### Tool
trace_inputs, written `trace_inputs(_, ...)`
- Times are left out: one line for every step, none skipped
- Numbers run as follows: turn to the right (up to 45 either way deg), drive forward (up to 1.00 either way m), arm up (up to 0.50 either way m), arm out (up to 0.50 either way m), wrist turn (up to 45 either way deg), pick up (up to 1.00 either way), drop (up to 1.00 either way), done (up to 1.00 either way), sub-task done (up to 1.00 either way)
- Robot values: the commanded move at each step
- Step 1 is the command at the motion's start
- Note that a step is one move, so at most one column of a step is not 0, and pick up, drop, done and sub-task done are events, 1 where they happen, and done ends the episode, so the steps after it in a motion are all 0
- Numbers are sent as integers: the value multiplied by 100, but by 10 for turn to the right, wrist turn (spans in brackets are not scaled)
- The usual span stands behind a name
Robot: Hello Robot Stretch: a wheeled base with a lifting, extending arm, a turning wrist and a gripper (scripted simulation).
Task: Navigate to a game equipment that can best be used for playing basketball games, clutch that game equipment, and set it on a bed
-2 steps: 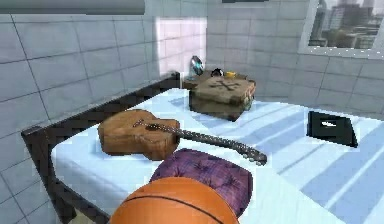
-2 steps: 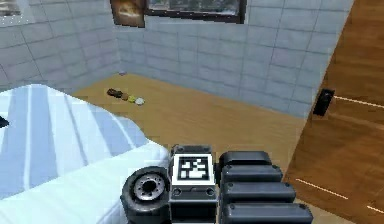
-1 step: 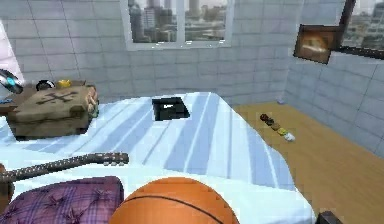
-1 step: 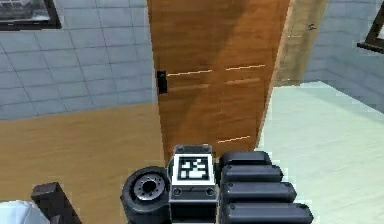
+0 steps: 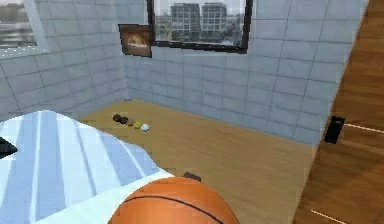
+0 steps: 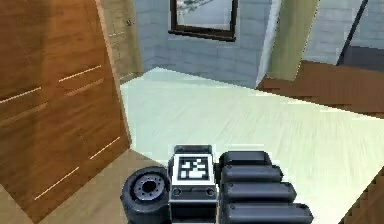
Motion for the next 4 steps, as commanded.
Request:
trace_inputs(30,0,0,0,0,0,0,0,0)
trace_inputs(-450,0,0,0,0,0,0,0,0)
trace_inputs(-450,0,0,0,0,0,0,0,0)
trace_inputs(-450,0,0,0,0,0,0,0,0)
